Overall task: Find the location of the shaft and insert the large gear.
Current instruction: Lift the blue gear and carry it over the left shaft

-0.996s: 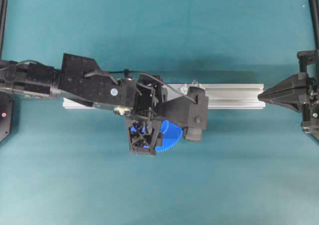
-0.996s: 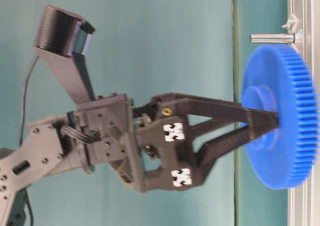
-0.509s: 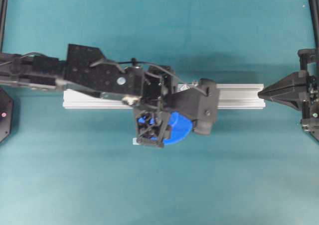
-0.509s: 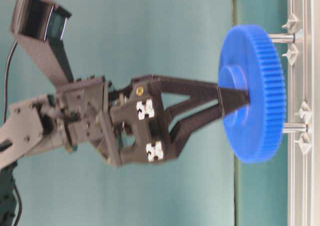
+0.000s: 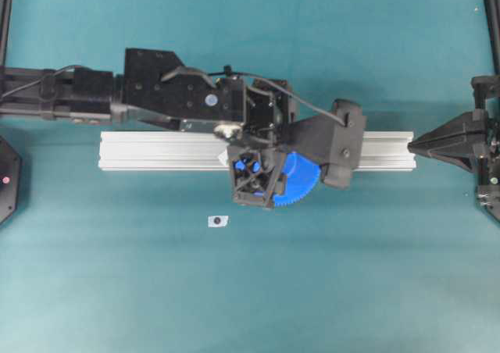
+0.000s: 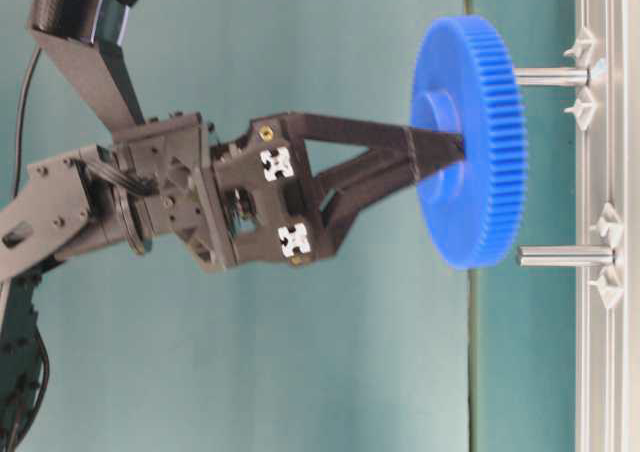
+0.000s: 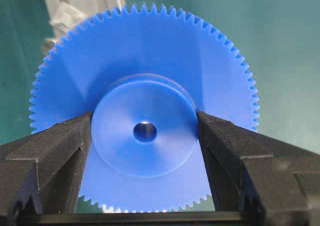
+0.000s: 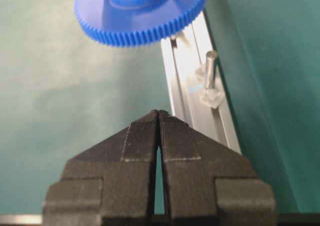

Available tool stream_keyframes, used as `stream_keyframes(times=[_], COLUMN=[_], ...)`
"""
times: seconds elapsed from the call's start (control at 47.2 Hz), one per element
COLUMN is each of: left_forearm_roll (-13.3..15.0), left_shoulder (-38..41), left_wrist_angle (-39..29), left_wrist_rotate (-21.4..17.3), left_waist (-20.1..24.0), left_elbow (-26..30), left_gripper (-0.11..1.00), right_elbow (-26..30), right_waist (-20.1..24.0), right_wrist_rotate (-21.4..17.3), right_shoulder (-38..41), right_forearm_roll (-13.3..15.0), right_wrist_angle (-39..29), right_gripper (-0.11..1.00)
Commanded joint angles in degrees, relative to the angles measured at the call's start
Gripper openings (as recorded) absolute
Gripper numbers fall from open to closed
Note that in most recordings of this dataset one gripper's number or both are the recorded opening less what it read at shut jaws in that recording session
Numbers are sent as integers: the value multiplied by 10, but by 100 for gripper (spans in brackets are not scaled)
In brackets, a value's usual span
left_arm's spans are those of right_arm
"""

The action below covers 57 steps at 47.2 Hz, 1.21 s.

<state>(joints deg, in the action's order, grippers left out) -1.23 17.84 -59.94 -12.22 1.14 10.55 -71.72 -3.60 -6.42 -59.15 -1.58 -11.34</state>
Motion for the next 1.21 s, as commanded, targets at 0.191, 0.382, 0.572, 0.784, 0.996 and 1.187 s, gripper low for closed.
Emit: stream_keyframes(times=[0.191,0.382,0.572,0.784,0.996,1.187], left_forearm_roll=[-3,-3,-4,-4,-4,-4], left_shoulder=[6,26,48,82,103,108], left_wrist_angle=[-8,-18,-33,-54,-66,-69], left_wrist_rotate=[-29,-42,-75,-80,-80,-79], left_waist=[17,28,42,47,48,50], left_elbow=[52,83,121,158,180,177], left_gripper=[71,71,71,71,71,71], right_elbow=[5,3,3,4,3,3], right_waist=[-10,-10,-10,-10,-10,-10], right_wrist_rotate=[-4,-4,-4,-4,-4,-4], right_shoulder=[2,2,1,-4,-8,-10], right_forearm_roll=[0,0,0,0,1,0], right_wrist_angle=[3,3,3,3,3,-6], right_gripper=[0,0,0,0,0,0])
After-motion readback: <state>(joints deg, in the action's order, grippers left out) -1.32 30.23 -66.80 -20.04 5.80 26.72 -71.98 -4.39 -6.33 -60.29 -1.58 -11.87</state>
